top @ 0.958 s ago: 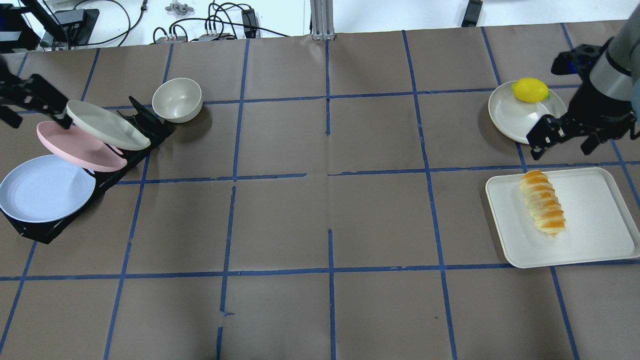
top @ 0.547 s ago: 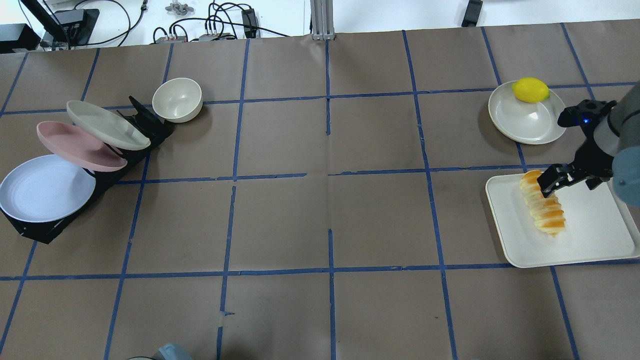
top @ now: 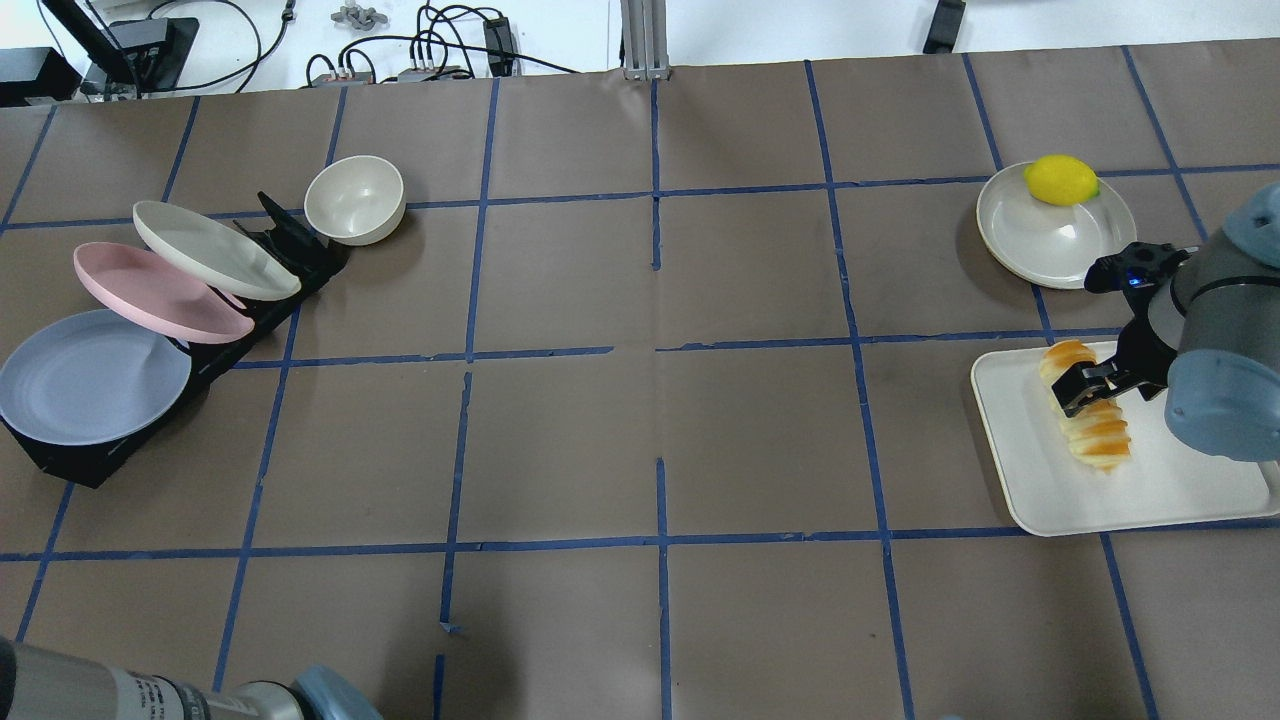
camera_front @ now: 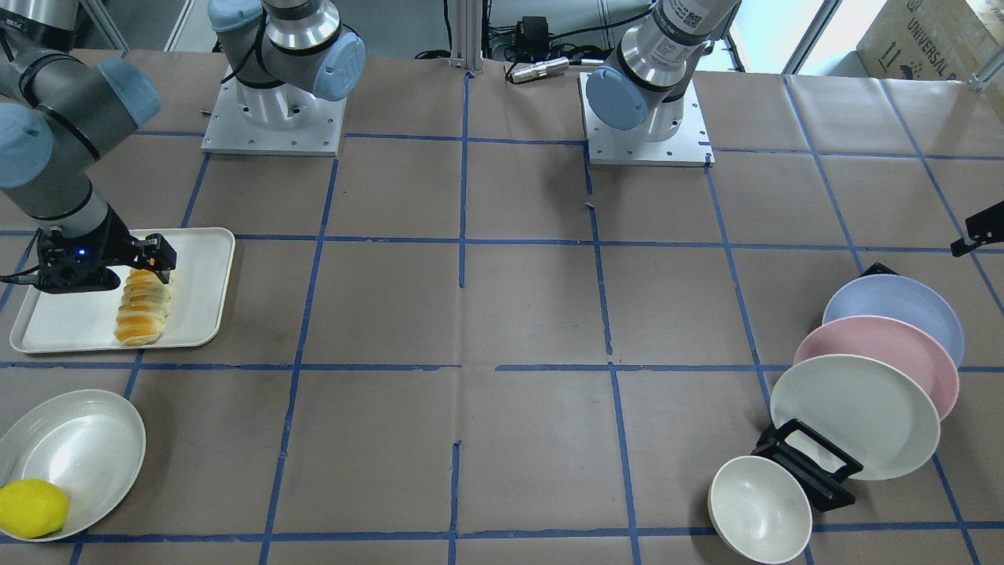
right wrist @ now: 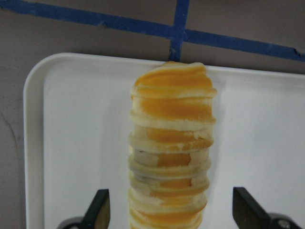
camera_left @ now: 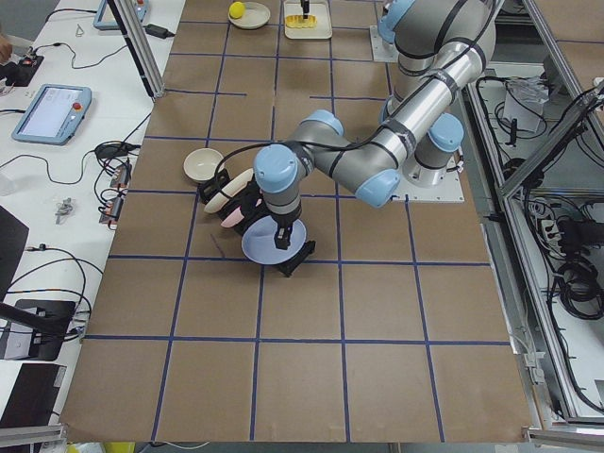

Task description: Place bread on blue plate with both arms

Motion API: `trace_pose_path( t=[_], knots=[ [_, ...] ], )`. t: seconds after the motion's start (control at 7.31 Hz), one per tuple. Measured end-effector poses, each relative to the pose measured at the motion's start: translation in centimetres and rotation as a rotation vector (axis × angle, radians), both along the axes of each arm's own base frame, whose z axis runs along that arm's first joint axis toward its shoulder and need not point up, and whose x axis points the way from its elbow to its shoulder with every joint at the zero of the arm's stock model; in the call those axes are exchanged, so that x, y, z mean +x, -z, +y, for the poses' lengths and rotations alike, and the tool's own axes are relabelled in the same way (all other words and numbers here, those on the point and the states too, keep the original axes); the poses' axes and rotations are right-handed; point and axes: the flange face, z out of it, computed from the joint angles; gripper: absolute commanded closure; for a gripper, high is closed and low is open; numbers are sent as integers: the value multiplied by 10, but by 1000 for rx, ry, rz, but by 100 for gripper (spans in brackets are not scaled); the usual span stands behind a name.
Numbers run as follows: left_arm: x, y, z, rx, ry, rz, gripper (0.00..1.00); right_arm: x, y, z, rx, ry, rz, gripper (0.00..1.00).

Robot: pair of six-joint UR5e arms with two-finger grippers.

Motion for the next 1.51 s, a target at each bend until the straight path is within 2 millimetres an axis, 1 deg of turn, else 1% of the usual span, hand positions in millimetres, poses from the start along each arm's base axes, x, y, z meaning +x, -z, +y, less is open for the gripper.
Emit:
trace_pose_path(
  t=[0.27,0.41,0.55,0.68,0.82,0.96,1.09,1.23,1.37,1.51],
  knots=[
    [16,56,-20,7,10,17,0,-3,22,-6,-2,2,-25,12],
    [21,80,-28,8,16,20,5,-2,30,-5,-2,3,-35,38],
    [23,97,-32,15,20,25,11,0,35,-2,-8,2,-35,76],
    [21,108,-37,22,25,29,23,1,37,-1,-11,-10,-30,91],
    [16,117,-45,26,36,32,47,0,36,-1,-12,-31,-21,92],
    [12,122,-50,29,46,35,66,-1,33,-1,-15,-44,-15,92],
    [10,122,-53,29,51,31,75,-2,31,-2,-21,-49,-10,92],
    [11,117,-56,22,55,21,79,-2,23,-2,-33,-51,-1,92],
    [15,111,-60,13,58,9,82,-2,8,-2,-48,-52,8,91],
    [17,107,-62,7,61,1,85,-1,-13,-1,-55,-53,13,90]
  ],
)
